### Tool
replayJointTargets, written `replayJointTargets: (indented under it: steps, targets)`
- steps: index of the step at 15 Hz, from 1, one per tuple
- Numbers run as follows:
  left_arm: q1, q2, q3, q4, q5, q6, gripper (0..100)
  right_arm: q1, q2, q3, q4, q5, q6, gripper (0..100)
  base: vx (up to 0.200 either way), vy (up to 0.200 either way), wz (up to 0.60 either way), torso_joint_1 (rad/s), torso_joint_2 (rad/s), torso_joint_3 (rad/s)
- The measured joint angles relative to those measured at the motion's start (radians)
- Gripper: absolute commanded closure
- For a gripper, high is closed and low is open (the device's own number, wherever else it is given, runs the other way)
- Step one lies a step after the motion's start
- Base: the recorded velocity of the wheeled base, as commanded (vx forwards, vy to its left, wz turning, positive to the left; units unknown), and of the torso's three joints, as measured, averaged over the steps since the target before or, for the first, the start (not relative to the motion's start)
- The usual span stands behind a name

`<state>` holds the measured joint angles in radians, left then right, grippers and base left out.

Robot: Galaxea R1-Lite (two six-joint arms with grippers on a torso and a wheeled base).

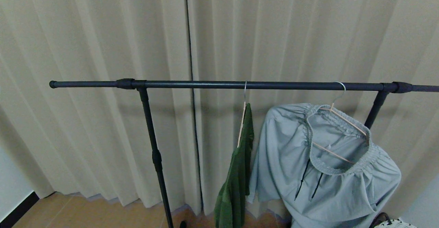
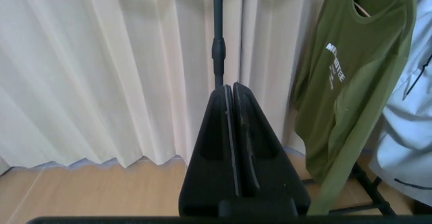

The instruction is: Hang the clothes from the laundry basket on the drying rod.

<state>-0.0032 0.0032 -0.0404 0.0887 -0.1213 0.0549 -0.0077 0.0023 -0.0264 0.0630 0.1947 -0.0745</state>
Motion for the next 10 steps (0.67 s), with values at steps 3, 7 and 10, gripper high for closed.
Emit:
replayJointTargets:
  steps: [3,7,10]
  targets:
    - [0.0,0.0,0.0,0.0,0.0,0.0,100,0.0,0.0,0.0,0.0,0.002,0.001,0,0.0,0.0,0.0,0.0,0.0,0.0]
    - [0.0,0.0,-0.001,0.0,0.0,0.0,100,0.0,0.0,0.0,-0.003,0.001,0.005,0,0.0,0.0,0.0,0.0,0.0,0.0]
    - [0.0,0.0,-0.001,0.0,0.0,0.0,100,0.0,0.0,0.0,-0.002,0.001,0.0,0,0.0,0.0,0.0,0.0,0.0,0.0]
